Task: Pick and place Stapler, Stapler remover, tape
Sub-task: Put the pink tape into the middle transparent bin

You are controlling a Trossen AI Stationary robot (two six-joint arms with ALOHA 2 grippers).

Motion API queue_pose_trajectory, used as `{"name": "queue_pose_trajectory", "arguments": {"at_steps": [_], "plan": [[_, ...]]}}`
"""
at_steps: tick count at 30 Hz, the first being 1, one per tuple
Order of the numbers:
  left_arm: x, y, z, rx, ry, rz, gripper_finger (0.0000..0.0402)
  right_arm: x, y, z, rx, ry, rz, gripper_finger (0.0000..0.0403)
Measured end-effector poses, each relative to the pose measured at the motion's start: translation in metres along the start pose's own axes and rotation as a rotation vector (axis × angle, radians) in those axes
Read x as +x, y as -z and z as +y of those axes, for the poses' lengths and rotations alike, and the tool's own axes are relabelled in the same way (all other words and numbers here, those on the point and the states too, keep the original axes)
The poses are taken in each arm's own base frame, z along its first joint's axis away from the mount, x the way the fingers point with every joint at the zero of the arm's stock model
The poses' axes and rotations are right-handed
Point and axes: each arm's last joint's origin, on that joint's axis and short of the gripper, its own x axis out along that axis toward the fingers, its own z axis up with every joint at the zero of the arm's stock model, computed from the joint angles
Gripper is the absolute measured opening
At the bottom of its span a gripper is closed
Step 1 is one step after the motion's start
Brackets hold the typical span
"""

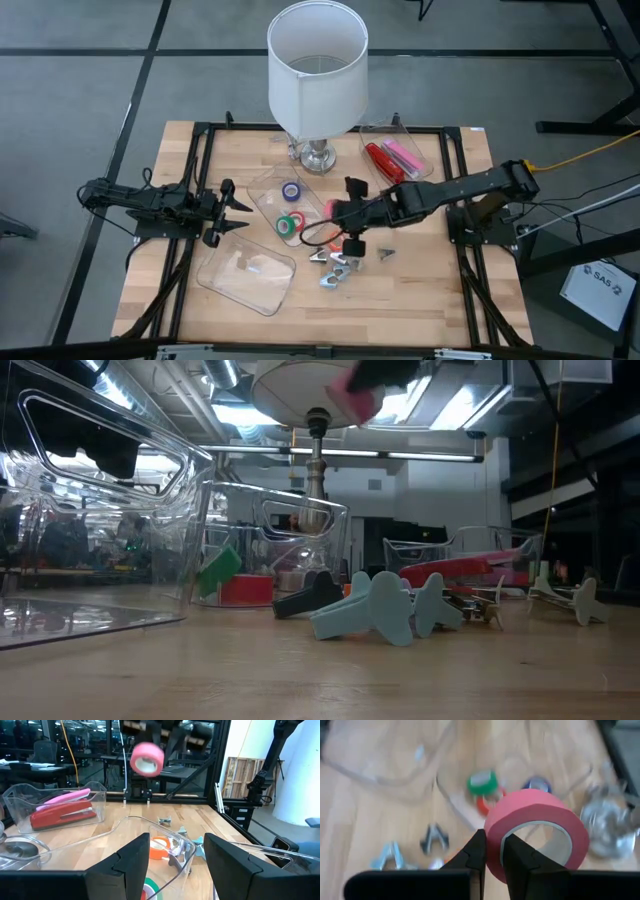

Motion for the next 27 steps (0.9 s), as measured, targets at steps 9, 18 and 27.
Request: {"name": "queue_pose_trajectory", "arguments": {"at_steps": [9, 18, 27], "plan": [[0.000, 0.000, 0.000, 0.000, 0.000, 0.000, 0.0185, 0.001, -0.018, -0.013, 0.014, 0.012, -0.140, 0.0045], [0.000, 0.000, 0.000, 0.000, -0.001, 0.000, 0.0185, 0.044, -0.031, -0.029, 0.036, 0.058, -0.215, 0.0045], [0.000, 0.000, 0.000, 0.000, -0.001, 0.000, 0.0185, 0.099, -0.028, -0.042, 0.041, -0.027, -0.202, 0.0045]]}}
